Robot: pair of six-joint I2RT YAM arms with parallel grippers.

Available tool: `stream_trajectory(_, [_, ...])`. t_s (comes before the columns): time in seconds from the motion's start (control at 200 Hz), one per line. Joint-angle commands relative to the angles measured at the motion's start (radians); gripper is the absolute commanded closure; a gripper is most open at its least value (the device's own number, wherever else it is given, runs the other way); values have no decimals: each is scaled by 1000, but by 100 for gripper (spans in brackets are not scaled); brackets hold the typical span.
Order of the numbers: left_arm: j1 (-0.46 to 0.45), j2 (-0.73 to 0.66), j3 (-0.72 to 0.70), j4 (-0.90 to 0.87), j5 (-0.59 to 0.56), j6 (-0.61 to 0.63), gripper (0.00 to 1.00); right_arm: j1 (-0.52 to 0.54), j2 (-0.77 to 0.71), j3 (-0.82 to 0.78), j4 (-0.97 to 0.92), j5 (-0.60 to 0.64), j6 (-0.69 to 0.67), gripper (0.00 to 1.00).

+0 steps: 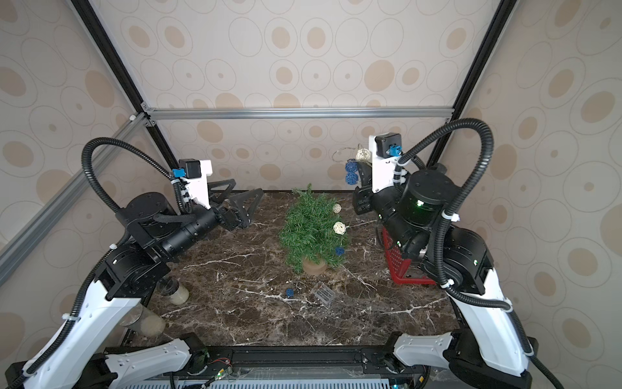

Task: Remove string lights from the small christmas tree
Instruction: Remove the light string from the Christmas tree.

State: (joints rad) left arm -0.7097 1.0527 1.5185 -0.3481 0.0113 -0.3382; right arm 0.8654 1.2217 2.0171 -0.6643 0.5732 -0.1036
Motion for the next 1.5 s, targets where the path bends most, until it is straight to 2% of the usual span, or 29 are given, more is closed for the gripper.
stream_trajectory(0.0, [-7,-8,4,-6,-10,36,1,-25,40,34,58,53,-73,100])
stream_trajectory(0.125, [-7,-5,17,-13,-8,43,1,-87,67,66,94,29,-77,100])
stream_trajectory(0.305, [-7,17,55,-32,-14,74,1,-203,147,159,91,-83,-36,100])
stream_trajectory(0.531, [-7,78,135,-69,-64,140,1,-332,303,382,48,-169,0,100])
stream_trajectory(0.771, [17,144,166,-21,-155,219,0,-454,446,497,64,-268,70,100])
stream_trajectory(0.936, [161,229,209,9,-32,170,1,-511,566,556,96,-334,116,100])
stream_trajectory(1.162, [195,364,261,80,-36,237,1,-570,721,648,176,-419,182,100])
stream_trajectory(1.337, [301,472,298,158,108,161,1,-580,839,705,243,-543,237,100])
stream_trajectory(1.362, [315,489,303,173,129,152,1,-607,852,707,254,-565,244,100])
stream_trajectory(1.497, [347,598,377,217,213,144,1,-633,926,709,318,-683,321,100])
